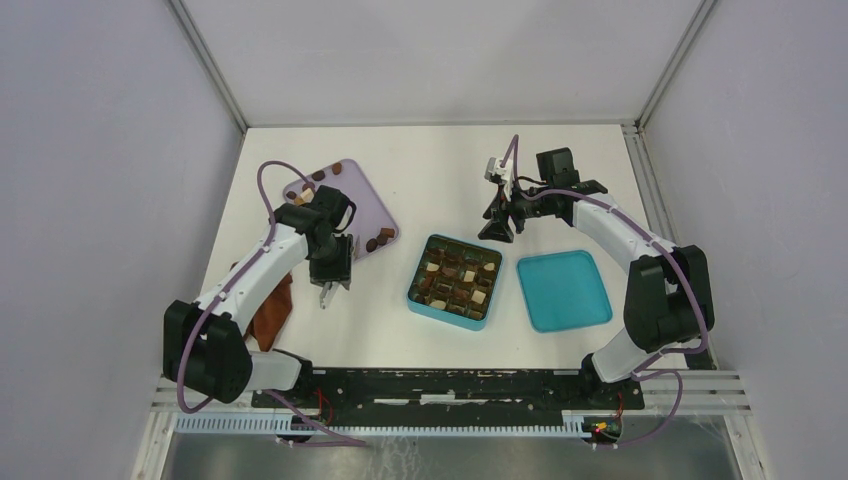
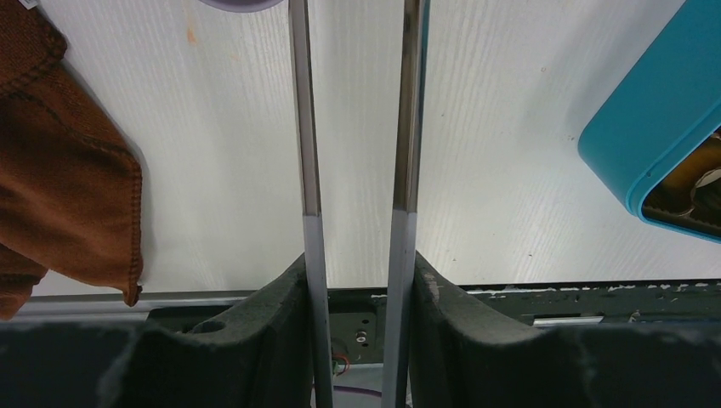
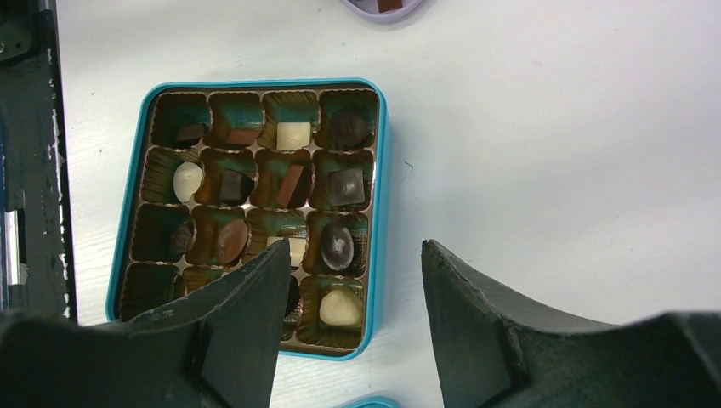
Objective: Pack the chocolate
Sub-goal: Pick up the fake chocolate from the plate.
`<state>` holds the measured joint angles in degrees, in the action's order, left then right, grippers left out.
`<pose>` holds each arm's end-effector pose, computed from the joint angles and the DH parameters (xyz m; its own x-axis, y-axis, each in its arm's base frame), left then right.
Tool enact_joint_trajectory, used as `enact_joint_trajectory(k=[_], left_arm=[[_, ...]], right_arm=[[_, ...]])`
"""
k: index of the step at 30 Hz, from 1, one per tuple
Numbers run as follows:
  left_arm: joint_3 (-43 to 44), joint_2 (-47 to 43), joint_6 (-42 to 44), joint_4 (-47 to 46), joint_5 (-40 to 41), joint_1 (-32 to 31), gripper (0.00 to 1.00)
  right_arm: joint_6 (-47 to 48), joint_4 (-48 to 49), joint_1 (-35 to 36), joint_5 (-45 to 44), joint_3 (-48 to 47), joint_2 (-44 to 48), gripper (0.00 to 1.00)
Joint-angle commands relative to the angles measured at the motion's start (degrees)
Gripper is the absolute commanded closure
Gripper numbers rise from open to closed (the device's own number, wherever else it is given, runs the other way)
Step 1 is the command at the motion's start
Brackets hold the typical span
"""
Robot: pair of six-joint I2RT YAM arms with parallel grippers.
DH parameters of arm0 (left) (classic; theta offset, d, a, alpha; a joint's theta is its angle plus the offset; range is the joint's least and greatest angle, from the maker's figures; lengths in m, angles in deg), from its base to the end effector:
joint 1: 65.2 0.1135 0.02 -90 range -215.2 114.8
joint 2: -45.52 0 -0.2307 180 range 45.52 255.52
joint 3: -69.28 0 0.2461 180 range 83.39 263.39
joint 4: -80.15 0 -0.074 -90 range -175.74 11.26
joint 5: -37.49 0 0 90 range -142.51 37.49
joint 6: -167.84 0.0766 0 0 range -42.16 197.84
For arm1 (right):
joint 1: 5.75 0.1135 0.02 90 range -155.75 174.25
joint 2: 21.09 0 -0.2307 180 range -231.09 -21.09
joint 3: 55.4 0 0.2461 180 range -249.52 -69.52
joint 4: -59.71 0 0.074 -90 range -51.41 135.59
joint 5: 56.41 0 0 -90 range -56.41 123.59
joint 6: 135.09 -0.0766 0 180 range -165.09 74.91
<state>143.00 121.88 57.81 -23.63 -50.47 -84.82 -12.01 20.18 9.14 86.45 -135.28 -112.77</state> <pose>0.2275 -0.0782 0.1786 -0.9810 -0.0137 -0.1935 -0.0074 0.9994 -0.0334 0.3156 0.1471 0.1999 -0.2848 -0.4167 -0.8633 -0.9452 0.2722 0.1805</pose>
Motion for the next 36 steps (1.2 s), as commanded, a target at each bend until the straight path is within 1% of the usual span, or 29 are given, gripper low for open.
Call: enact_joint_trajectory(k=[1, 6, 10, 16, 21, 25, 26, 27, 28, 30, 31, 34, 36], left_arm=[[0.6, 0.2, 1.2, -0.2, -1.8, 0.2, 0.58], [1.5, 0.7, 1.4, -0.7, -3.9, 0.2, 0.62], [1.9, 1.4, 1.4, -1.8, -4.0, 0.2, 0.63], [1.9, 3.2, 2.0, -3.4, -3.9, 0.1, 0.62], [2.2, 3.1, 2.2, -2.9, -3.0, 0.2, 0.59], [2.1, 2.9, 2.4, -2.5, -2.7, 0.1, 0.58], [2.0, 2.8, 2.3, -2.4, -2.8, 0.2, 0.6], [2.1, 2.7, 2.3, -2.4, -2.7, 0.1, 0.65], [2.2, 2.6, 2.3, -2.3, -2.6, 0.2, 0.71], [2.6, 2.4, 2.1, -2.2, -2.5, 0.1, 0.9], [2.8, 2.1, 2.0, -2.2, -2.3, 0.1, 0.97], [3.5, 1.1, 1.5, -1.8, -2.2, 0.1, 0.98], [3.8, 0.2, 1.2, -1.8, -0.5, 0.2, 0.98]], right_arm=[[1.0, -0.1, 0.1, 1.7, -0.7, 0.0, 0.36], [1.0, -0.2, 0.2, 1.7, -0.7, -0.1, 0.37], [1.1, -0.3, 0.2, 1.7, -0.7, -0.2, 0.37], [1.2, -0.4, 0.2, 1.7, -0.8, -0.1, 0.37], [1.4, -0.5, 0.2, 1.7, -0.8, -0.2, 0.37], [1.3, -0.6, 0.2, 1.7, -0.9, -0.3, 0.36], [1.3, -0.6, 0.2, 1.7, -0.8, -0.3, 0.37], [1.4, -0.6, 0.2, 1.7, -0.8, -0.2, 0.37], [1.4, -0.6, 0.2, 1.7, -0.8, -0.2, 0.37], [1.4, -0.6, 0.2, 1.7, -0.8, -0.3, 0.37], [1.4, -0.6, 0.2, 1.6, -0.8, -0.3, 0.36], [2.2, -0.8, 0.3, 0.8, -0.8, -0.4, 0.36], [3.5, -1.2, 1.1, -1.2, -0.7, -0.6, 0.36]])
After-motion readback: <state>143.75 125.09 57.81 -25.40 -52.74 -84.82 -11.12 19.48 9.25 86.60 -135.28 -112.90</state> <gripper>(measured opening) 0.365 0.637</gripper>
